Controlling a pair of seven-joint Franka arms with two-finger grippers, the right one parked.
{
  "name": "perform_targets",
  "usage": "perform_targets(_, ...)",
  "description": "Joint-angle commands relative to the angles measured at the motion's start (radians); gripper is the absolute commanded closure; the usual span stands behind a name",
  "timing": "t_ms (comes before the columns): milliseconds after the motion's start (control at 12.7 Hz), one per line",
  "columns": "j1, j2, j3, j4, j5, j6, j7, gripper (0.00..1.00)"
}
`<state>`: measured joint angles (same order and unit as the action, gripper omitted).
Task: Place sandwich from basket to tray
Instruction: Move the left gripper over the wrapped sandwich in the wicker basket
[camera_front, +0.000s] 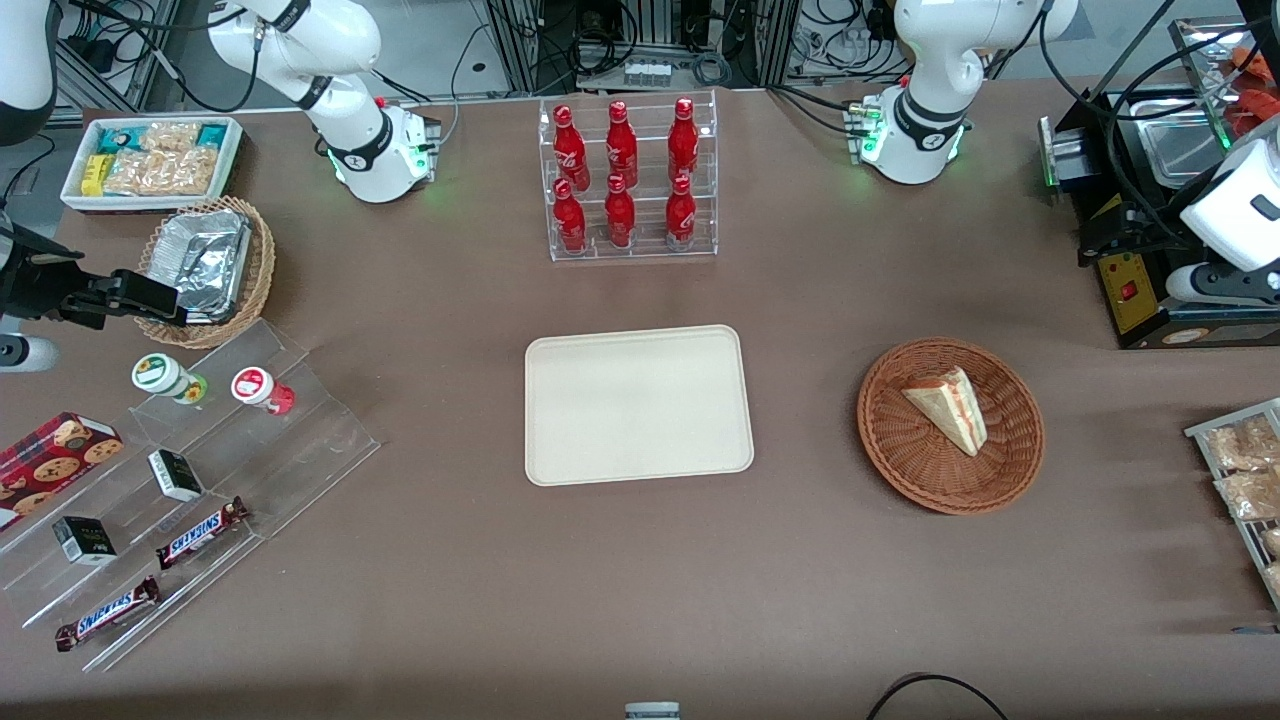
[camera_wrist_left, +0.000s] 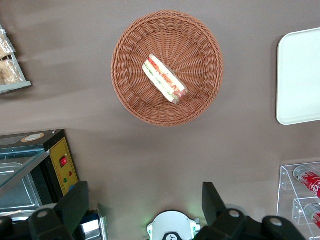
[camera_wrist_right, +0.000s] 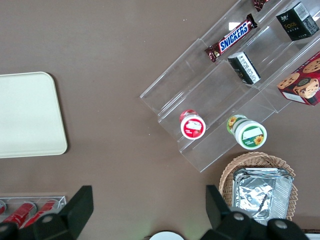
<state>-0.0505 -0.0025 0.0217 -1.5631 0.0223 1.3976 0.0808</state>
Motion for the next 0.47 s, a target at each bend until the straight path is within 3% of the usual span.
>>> perform_targets(0,-0.022,-0.011,-0.009,-0.011,-0.001,0.009,-0.053,0.00)
perform_targets(395,-0.022,0.009,-0.020,-0.047,-0.004,0.056,-0.087,0.00)
